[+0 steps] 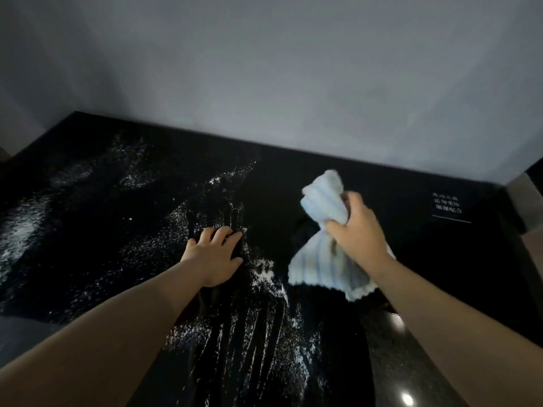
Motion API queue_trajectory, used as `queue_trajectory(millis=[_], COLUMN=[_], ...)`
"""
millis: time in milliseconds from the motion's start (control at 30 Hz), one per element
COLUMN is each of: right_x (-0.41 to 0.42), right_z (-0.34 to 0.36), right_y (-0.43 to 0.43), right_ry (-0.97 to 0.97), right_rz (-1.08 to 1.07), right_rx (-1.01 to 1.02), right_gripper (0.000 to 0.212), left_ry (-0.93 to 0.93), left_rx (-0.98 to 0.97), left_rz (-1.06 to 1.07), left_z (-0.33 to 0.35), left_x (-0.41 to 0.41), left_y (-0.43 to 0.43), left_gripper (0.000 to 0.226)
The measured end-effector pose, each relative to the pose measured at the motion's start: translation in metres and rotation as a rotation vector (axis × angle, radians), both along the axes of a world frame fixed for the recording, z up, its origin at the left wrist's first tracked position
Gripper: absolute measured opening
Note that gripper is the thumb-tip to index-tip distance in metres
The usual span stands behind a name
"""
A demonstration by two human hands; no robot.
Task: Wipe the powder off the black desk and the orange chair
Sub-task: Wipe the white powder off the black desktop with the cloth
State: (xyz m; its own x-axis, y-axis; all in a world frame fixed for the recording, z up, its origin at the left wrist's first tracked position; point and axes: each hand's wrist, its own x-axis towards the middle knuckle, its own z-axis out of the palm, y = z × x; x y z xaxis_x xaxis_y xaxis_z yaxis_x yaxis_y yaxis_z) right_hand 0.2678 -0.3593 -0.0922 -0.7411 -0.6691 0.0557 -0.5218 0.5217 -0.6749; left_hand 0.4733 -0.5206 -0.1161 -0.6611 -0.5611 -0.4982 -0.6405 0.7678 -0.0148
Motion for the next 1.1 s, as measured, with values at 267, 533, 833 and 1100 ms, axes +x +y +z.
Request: queue_trajectory(millis=[267,533,833,1100], right_x=[-0.084,-0.126,0.033,-0.003], right_z=[-0.003,-0.033,-0.040,-0.029], right_y=[-0.053,-0.111,-0.070,-0.018], right_ry=[0.104,0.162,0.338,0.207], right_rz=[-0.324,-0.163,0.354,0.063], right_rx=[0.148,0.574,0.303,0.203], right_gripper=[0.066,0.065,0.055,0.042], left_ry=[-0.029,-0.047,-0.020,0.003], left_rx=[0.098,0.153,0.152,0.097], left_rz=[0.241,0.215,0.250,0.146], left_z=[-0.010,-0.016,-0.014,-0.015], left_x=[-0.029,-0.035,-0.035,-0.005], left_y=[-0.033,-0.046,-0.046,-0.025], left_gripper=[0.076,0.078,0.075,0.067])
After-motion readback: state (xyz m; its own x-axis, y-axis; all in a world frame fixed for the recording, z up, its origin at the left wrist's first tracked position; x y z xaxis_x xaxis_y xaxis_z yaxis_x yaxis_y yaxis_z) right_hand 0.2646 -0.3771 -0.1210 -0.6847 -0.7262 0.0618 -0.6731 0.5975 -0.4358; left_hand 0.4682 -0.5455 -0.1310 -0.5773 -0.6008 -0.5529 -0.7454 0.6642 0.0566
